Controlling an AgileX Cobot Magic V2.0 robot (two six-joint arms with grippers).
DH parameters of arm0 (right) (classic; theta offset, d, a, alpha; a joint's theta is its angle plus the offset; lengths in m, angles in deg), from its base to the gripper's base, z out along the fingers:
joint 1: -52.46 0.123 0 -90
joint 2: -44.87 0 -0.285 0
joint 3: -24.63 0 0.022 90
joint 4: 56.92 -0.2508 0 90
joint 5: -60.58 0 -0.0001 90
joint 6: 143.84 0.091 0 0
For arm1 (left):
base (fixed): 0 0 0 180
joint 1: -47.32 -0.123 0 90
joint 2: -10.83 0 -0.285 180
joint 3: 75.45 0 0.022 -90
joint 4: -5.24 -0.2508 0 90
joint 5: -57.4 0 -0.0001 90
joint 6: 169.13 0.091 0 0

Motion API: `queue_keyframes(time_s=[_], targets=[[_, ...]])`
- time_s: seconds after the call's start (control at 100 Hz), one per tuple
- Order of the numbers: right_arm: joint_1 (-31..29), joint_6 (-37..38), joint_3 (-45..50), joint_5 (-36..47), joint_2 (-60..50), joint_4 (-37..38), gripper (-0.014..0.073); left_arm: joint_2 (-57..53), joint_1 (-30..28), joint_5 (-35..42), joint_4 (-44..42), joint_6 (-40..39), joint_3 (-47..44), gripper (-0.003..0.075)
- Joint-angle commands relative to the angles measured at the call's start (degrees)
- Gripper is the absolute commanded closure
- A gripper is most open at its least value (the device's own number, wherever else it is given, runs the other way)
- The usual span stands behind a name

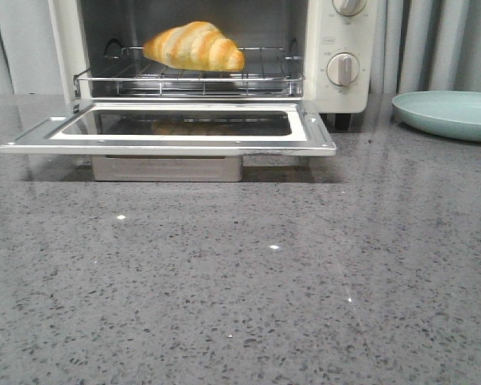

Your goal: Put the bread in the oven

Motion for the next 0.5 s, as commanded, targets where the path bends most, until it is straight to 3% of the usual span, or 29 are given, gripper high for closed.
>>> queue_keyframes(time_s=[0.0, 0.49], targets=[[-0.4, 0.1, -1.3, 4.4, 0.8, 0.9, 0.0641, -1.6, -0.9, -2.6, 0.4, -0.8, -1.2, 0.0741], [-0.4, 0.1, -1.3, 4.4, 0.8, 0.9, 0.0641, -1.6, -0.8, -3.0, 0.5, -0.6, -1.3, 0.0741]])
